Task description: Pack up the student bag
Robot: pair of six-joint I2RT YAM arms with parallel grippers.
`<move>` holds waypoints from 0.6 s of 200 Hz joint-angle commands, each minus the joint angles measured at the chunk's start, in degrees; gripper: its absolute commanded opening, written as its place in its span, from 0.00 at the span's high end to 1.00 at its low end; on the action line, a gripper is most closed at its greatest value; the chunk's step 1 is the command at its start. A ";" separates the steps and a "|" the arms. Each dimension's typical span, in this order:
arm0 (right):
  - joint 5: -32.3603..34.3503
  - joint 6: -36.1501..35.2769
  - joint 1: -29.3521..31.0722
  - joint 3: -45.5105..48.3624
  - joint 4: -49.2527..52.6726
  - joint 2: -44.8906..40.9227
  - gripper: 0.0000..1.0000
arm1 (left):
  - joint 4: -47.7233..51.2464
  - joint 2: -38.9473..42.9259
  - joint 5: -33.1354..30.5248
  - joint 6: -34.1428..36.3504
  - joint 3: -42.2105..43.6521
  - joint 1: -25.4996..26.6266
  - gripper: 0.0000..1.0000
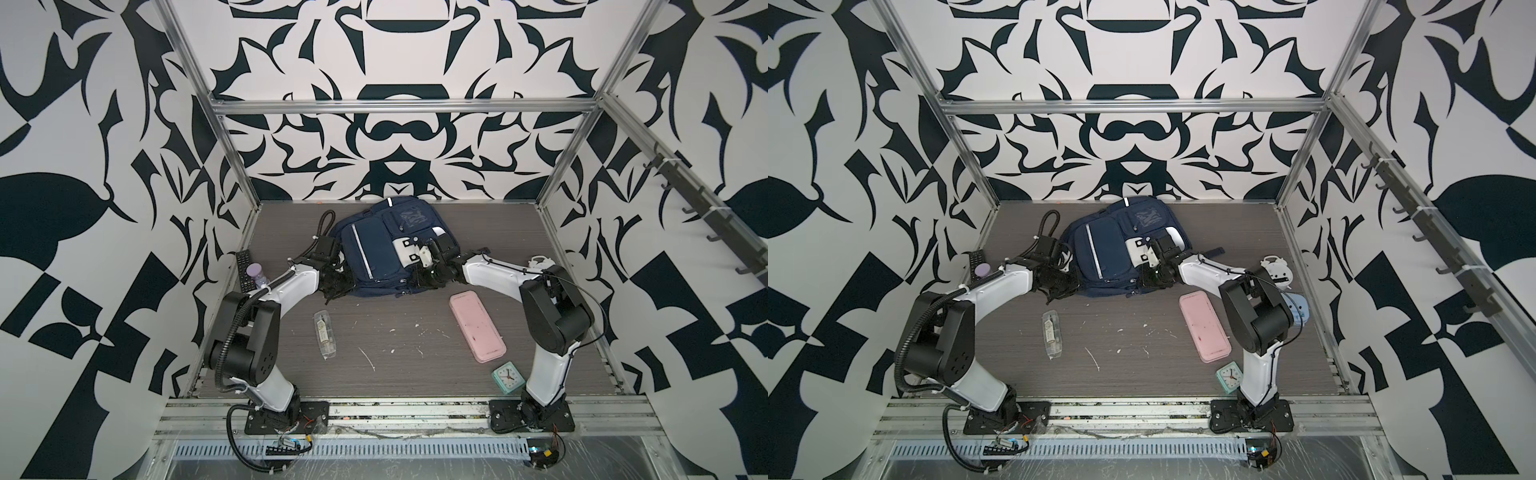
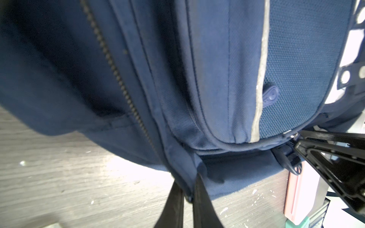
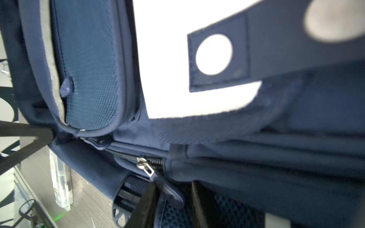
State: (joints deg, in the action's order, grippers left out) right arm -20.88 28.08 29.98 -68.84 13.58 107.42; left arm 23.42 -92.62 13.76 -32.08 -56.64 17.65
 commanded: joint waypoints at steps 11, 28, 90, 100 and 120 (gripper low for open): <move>-2.87 2.96 -0.38 2.84 -2.66 -1.67 0.69 | 2.01 1.63 0.33 0.08 1.22 0.06 0.87; -3.88 3.78 -0.45 3.34 -3.62 -1.67 0.72 | 2.05 1.65 0.39 -0.03 1.11 0.10 0.87; -6.35 5.84 -0.96 4.98 -6.03 -2.52 0.83 | 1.98 1.77 0.23 -0.26 1.27 0.09 0.87; -6.54 6.07 -1.06 5.36 -6.44 -2.95 0.86 | 1.85 1.81 0.25 -0.27 1.49 0.10 0.87; -6.54 6.33 -1.00 5.81 -6.57 -3.88 0.91 | 1.59 1.70 0.35 -0.36 1.67 0.05 0.87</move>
State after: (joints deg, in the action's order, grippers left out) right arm -27.24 33.23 28.91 -64.01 7.27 106.37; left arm 23.40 -92.58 13.93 -32.14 -56.58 17.65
